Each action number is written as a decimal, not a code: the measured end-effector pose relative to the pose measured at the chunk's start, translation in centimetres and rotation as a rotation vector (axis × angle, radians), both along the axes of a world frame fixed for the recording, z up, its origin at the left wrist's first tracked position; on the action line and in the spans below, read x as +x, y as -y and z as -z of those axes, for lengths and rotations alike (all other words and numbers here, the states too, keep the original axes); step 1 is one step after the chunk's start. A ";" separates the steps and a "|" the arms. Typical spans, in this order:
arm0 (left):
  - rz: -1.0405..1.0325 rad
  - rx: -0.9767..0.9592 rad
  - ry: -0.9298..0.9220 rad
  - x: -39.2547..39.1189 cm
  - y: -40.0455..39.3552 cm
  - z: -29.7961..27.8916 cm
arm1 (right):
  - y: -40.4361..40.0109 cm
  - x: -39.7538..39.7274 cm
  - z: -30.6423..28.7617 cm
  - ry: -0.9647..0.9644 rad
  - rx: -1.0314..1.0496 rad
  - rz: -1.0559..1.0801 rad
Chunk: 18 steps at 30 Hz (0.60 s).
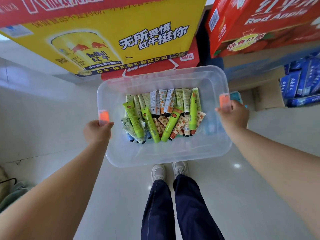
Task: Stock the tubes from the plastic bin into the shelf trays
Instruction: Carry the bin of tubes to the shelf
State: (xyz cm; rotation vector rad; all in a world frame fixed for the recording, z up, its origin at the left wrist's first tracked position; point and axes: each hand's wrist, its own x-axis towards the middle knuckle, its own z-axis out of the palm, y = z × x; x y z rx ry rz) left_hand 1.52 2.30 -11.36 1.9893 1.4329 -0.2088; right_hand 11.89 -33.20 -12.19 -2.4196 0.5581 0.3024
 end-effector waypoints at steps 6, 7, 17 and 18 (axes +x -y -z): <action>0.140 0.019 0.021 0.1 1.9 -3.7 | 3.2 -3.2 -3.6 0.029 0.007 0.101; 0.174 0.020 0.019 0.3 2.4 -4.5 | 3.9 -3.8 -4.3 0.030 0.002 0.133; 0.577 0.017 0.036 2.6 12.3 -12.5 | 13.8 -15.3 -12.6 0.075 -0.058 0.487; 0.633 0.024 0.038 2.8 13.7 -13.1 | 15.0 -16.9 -13.2 0.087 -0.055 0.535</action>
